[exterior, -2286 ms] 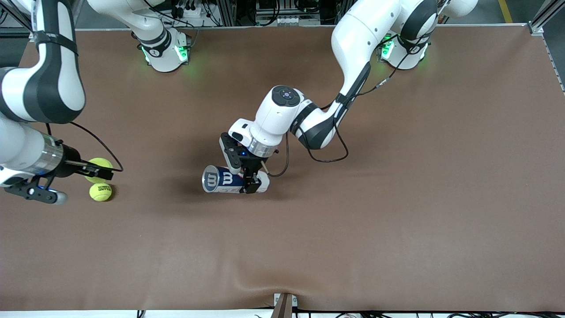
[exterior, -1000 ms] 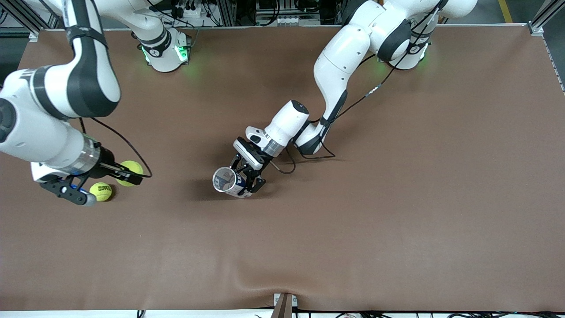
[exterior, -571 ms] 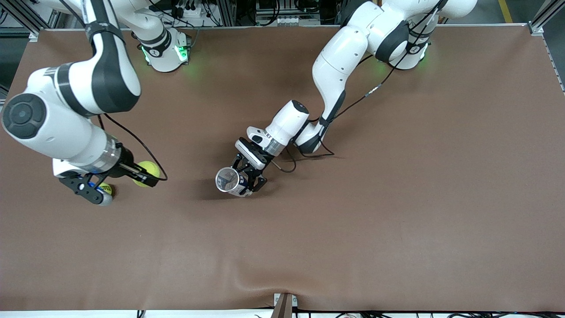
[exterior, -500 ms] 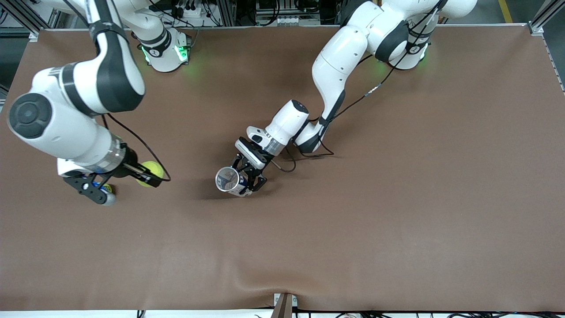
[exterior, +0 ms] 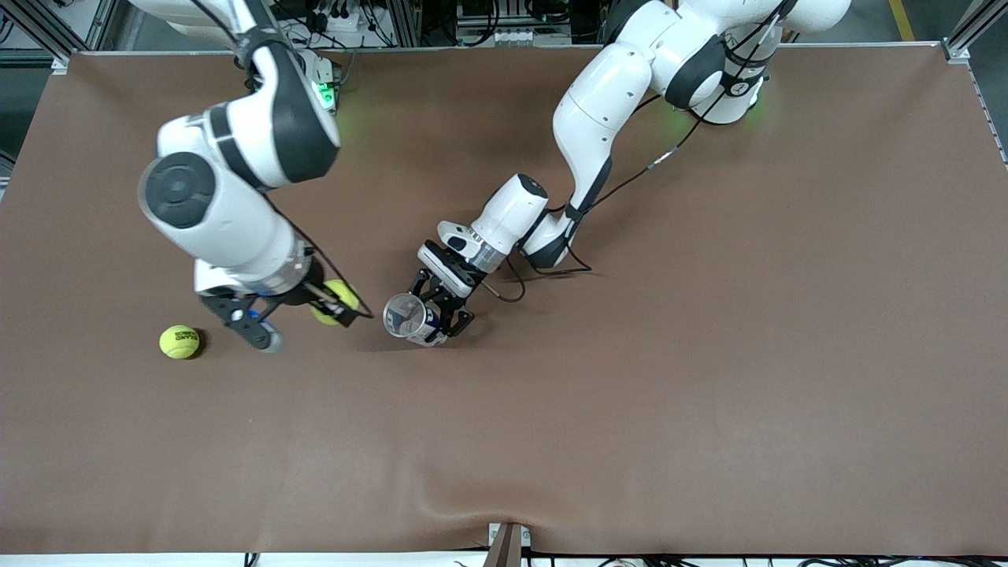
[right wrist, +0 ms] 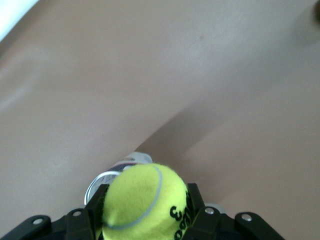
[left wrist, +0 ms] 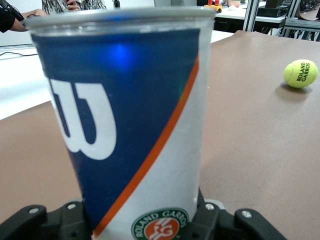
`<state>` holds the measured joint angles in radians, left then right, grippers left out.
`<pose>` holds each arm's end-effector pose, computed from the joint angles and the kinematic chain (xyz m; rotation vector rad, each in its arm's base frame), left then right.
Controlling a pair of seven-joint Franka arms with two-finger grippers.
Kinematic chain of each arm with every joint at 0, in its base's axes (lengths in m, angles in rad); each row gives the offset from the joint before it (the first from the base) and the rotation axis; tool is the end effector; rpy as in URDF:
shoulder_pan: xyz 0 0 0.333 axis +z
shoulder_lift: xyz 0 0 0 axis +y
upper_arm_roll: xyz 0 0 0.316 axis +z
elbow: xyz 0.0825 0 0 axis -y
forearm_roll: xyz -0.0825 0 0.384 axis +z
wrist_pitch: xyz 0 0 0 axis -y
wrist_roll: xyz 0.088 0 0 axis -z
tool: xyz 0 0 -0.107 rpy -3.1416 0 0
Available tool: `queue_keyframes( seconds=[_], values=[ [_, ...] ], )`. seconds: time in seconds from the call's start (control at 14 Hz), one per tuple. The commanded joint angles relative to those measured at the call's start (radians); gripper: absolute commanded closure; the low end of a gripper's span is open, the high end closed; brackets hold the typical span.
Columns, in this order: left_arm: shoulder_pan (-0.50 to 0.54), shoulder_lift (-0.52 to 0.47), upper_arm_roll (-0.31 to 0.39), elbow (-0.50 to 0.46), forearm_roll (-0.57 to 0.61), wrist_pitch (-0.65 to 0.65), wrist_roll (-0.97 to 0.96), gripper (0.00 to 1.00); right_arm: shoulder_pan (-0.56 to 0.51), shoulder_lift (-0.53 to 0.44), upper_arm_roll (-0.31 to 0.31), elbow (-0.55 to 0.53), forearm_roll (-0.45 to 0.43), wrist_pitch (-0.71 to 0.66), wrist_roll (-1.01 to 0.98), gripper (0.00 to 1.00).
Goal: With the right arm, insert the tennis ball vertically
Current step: 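Carry the held ball over the can opening with the right gripper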
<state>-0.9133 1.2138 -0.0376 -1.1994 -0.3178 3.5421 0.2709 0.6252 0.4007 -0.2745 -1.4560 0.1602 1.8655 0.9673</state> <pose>0.4896 -0.5977 0.1631 2.1767 -0.9275 1.3488 0.6226 0.2708 0.4645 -2.9323 0.9707 0.0161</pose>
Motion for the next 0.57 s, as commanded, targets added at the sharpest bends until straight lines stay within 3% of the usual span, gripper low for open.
queue_keyframes(
  seconds=[0.0,0.5],
  values=[
    [-0.01,0.015,0.002,0.008,-0.021,0.012,-0.007,0.34,0.04,0.049,-0.011,0.029,0.021,0.007,0.022,1.0],
    [-0.01,0.015,0.002,0.008,-0.018,0.012,-0.007,0.34,0.093,0.101,-0.011,0.028,0.038,0.047,0.08,1.0]
  ],
)
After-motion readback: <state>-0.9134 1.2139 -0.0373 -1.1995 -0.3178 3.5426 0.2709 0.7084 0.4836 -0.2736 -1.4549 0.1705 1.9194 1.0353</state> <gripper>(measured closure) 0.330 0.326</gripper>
